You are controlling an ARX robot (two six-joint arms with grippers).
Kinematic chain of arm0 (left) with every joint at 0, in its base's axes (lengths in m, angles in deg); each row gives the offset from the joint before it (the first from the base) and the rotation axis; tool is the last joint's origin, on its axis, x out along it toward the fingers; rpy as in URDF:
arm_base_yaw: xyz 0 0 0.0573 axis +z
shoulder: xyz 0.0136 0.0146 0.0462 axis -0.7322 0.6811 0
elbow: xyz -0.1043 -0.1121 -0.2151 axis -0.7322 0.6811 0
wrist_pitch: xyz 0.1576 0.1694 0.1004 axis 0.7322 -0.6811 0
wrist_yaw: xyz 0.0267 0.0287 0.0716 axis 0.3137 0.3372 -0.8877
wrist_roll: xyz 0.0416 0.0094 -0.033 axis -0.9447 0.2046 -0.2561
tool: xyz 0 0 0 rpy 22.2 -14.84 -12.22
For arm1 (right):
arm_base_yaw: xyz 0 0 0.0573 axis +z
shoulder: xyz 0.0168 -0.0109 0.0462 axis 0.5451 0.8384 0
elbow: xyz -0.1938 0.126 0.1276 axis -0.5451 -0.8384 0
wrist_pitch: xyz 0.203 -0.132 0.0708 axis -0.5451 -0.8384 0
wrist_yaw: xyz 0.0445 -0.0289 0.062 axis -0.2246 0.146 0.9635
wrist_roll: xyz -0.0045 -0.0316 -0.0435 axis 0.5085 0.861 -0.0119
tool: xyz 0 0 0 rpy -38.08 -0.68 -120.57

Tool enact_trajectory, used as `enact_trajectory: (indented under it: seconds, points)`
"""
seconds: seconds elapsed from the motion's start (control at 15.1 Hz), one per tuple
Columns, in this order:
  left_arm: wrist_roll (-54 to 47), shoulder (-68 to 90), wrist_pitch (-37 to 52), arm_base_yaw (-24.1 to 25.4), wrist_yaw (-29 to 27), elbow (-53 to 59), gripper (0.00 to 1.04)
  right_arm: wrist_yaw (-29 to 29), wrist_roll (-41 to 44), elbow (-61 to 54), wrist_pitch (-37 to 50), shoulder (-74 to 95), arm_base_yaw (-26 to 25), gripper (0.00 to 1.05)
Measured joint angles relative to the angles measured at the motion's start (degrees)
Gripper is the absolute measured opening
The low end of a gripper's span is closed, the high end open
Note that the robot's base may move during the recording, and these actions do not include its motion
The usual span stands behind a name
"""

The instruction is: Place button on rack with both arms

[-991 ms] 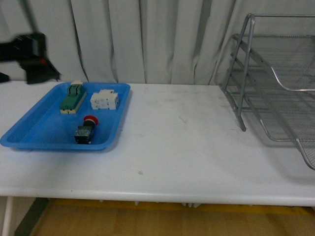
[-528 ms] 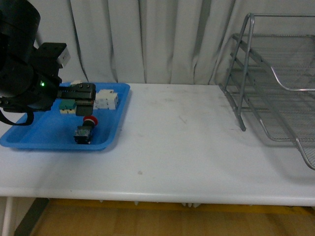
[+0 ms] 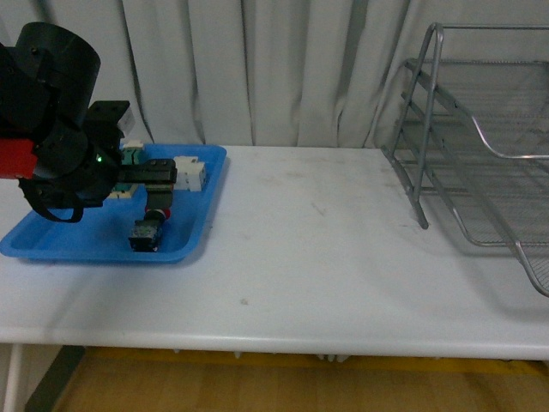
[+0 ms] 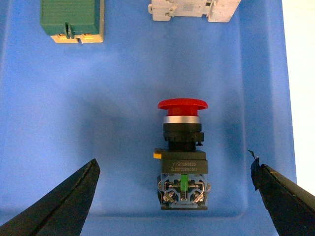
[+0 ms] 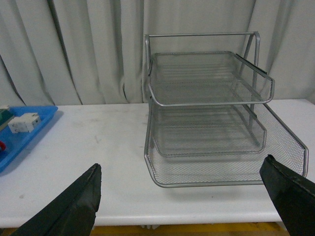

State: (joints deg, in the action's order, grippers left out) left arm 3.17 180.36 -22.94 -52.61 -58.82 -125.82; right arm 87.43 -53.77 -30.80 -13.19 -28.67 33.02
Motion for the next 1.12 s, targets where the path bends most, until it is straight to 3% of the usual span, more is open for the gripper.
enact_trajectory:
  seconds: [0.53,0.59,0.66,0.73,1.12]
  points:
    - [0.26,9.05,-3.69,-1.38,-2.82,-7.91,0.98,0.0,0.0,0.0,0.0,0.0,0.0,0.98]
    - [0.04,10.64,-4.85,-1.14,-3.54,-8.28,0.85,0.0,0.0,0.0,-0.02,0.0,0.0,0.98]
    - [0.13,10.73,-4.61,-1.01,-3.17,-8.5,0.53,0.0,0.0,0.0,0.0,0.0,0.0,0.98]
    - [0.07,10.71,-4.57,-0.83,-2.93,-8.61,0.37,0.0,0.0,0.0,0.0,0.0,0.0,0.98]
    - [-0.87,2.12,-1.9,0.37,-0.35,-2.95,0.36,0.0,0.0,0.0,0.0,0.0,0.0,0.98]
